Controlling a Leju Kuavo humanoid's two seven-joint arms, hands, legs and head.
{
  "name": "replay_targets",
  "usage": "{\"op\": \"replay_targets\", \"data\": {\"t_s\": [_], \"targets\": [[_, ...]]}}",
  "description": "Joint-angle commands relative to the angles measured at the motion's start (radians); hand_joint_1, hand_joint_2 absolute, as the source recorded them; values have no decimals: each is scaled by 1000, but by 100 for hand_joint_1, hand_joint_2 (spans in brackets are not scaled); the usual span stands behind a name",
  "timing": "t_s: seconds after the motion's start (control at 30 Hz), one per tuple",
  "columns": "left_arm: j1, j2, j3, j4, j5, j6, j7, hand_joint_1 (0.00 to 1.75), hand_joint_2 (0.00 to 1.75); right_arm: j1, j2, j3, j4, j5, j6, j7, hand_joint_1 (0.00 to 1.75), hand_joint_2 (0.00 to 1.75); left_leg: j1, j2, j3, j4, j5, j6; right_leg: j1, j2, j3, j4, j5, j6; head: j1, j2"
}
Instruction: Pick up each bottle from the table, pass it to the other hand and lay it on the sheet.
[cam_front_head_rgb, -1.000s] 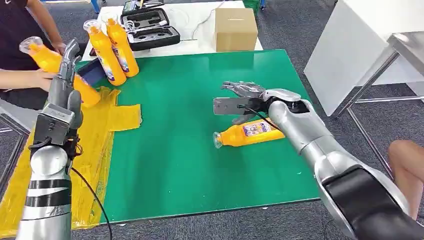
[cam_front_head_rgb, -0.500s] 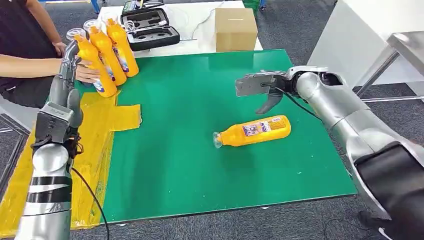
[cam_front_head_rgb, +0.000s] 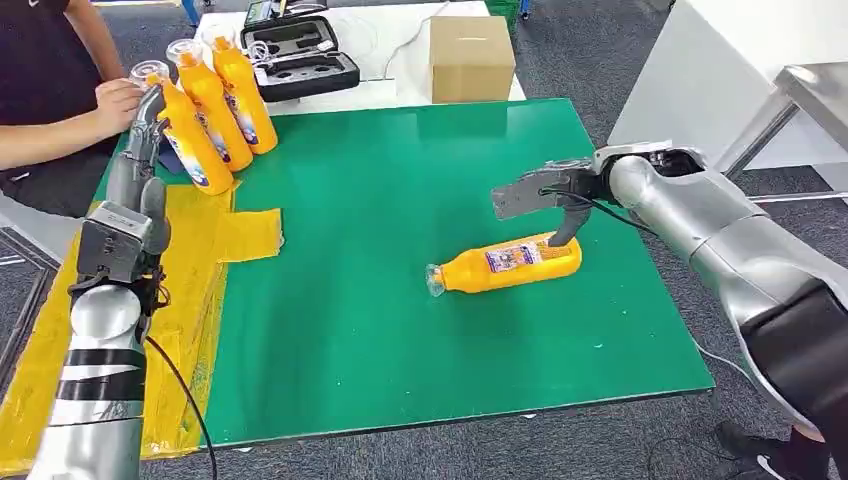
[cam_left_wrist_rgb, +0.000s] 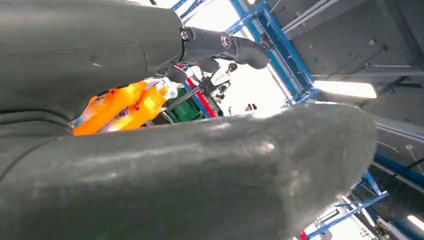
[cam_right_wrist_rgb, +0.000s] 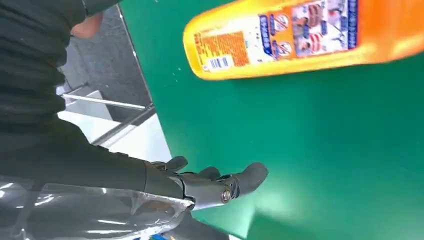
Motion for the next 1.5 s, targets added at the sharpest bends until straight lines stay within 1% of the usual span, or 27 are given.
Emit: {"op": "replay_targets", "data": {"t_s": [0.03, 1.17, 1.2, 1.23, 1.27, 1.3, 1.33, 1.37, 1.4, 1.43, 1.47, 1.5], "targets": [[-46, 9, -17, 72, 4, 3, 1, 0, 0, -45, -12, 105, 29, -5, 0, -5, 0, 175, 0, -1, 1, 1, 0, -1, 0, -2, 1, 1, -1, -1, 0, 0], [-46, 9, -17, 72, 4, 3, 1, 0, 0, -45, -12, 105, 29, -5, 0, -5, 0, 175, 0, -1, 1, 0, 0, -1, 0, -2, 1, 1, -1, -1, 0, 0], [-80, -33, -37, 109, 13, -54, 5, 0, 0, 155, 154, 49, 260, 92, -133, 138, 0, 175, 0, -1, 0, 0, 0, -1, 0, -2, 1, 1, 0, -1, 0, 0], [-102, -53, -61, 138, -4, -33, 9, 0, 0, 248, 250, 47, 417, 147, -280, 96, 0, 175, 0, -1, 1, 1, -1, -1, 0, -2, 2, 1, -1, -2, 0, 0], [-116, -62, -78, 158, -8, -15, 10, 0, 0, 295, 293, 43, 480, 172, -348, 81, 0, 175, 4, 0, 9, -3, -1, -1, 4, -1, 11, -6, 1, -2, 0, 0], [-122, -65, -85, 166, -9, -7, 11, 0, 0, 314, 304, 43, 492, 176, -369, 85, 0, 175, 5, 0, 14, -7, 0, -2, 5, -2, 16, -11, 2, -3, -1, 0], [-122, -65, -85, 166, -9, -7, 11, 0, 0, 314, 304, 43, 492, 176, -369, 85, 0, 175, 5, -2, 12, -6, 0, -2, 6, -4, 15, -9, 1, -3, 2, 0], [-123, -58, -90, 167, -6, -2, 11, 0, 0, 299, 306, 40, 500, 177, -357, 76, 0, 175, 6, 1, 9, -2, -1, -2, 7, 0, 11, -5, 0, -2, 0, 0], [-122, -55, -90, 165, -5, -2, 10, 0, 0, 288, 303, 38, 499, 176, -346, 74, 0, 175, 5, -6, 9, -2, 0, -2, 6, -8, 13, -4, -1, -2, 2, 0], [-122, -54, -88, 163, -2, -1, 10, 0, 0, 279, 300, 36, 497, 176, -337, 72, 0, 175, 2, -4, 6, -2, 1, -2, 2, -5, 7, 0, -1, -2, 0, 0], [-122, -52, -87, 162, 0, -1, 10, 0, 0, 271, 298, 35, 496, 176, -329, 71, 0, 175, 1, -3, 2, -1, 0, -1, 2, -4, 4, 1, -1, -1, 0, 0], [-122, -51, -86, 161, 1, -2, 10, 0, 0, 264, 296, 34, 494, 176, -321, 69, 0, 175, 2, 0, 3, 2, -2, -2, 3, -2, 3, 3, -1, -2, 0, 0]]}}
